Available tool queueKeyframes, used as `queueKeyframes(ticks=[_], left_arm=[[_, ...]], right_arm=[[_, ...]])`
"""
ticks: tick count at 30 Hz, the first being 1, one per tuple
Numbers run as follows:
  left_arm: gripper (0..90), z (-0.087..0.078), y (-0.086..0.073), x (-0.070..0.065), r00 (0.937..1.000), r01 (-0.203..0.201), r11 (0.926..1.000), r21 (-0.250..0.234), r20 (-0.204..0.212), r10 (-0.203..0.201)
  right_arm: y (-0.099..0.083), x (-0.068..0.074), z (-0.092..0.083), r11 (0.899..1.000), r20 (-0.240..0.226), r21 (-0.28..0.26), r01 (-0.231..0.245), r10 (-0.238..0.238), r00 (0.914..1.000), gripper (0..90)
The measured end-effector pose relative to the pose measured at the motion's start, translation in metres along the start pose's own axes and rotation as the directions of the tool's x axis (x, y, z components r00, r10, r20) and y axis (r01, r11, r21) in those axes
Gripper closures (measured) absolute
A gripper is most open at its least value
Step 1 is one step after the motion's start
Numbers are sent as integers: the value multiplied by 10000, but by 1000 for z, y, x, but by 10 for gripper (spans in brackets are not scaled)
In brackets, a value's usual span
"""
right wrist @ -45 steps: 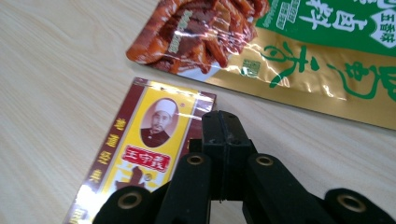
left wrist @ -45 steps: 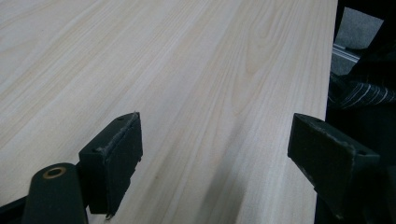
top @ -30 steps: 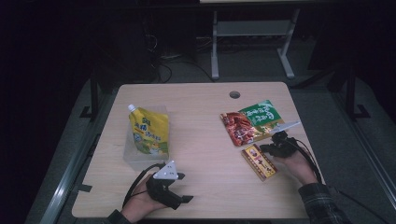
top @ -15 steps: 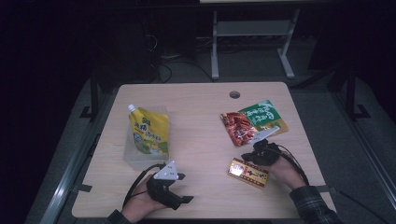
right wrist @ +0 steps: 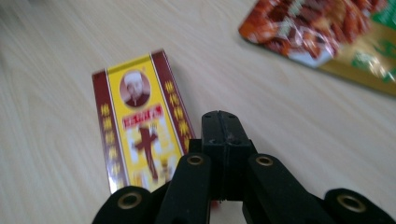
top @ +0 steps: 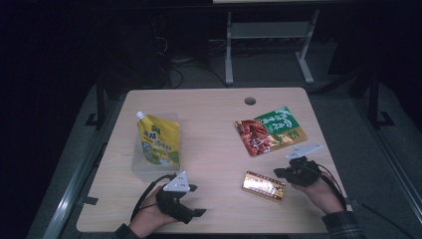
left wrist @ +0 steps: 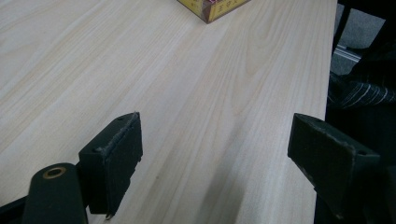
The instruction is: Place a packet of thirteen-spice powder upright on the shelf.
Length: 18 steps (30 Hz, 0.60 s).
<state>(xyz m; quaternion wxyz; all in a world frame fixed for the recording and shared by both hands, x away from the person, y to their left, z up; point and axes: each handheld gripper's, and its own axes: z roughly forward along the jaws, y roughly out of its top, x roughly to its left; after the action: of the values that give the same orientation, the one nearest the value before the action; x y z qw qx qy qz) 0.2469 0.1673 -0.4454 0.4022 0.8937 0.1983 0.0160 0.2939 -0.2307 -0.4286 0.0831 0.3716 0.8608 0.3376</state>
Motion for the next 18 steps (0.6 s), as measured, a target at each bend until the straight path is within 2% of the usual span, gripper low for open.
queueKeyframes(ticks=[4,8,14,18], left_arm=[[173,0,0,0,10000,44,10000,60,20,-44],[173,2,1,0,10000,19,10000,52,64,-20],[173,3,2,-1,9999,-20,10000,71,108,19],[173,3,2,0,9999,-27,10000,75,122,26]], right_arm=[[-23,1,-16,9981,265,128,-610,607,9978,898],[-36,4,-19,9960,255,377,-806,796,9965,898],[-37,7,-12,9948,41,654,-778,777,9970,898],[-33,6,-7,9953,-9,642,-720,722,9974,898]])
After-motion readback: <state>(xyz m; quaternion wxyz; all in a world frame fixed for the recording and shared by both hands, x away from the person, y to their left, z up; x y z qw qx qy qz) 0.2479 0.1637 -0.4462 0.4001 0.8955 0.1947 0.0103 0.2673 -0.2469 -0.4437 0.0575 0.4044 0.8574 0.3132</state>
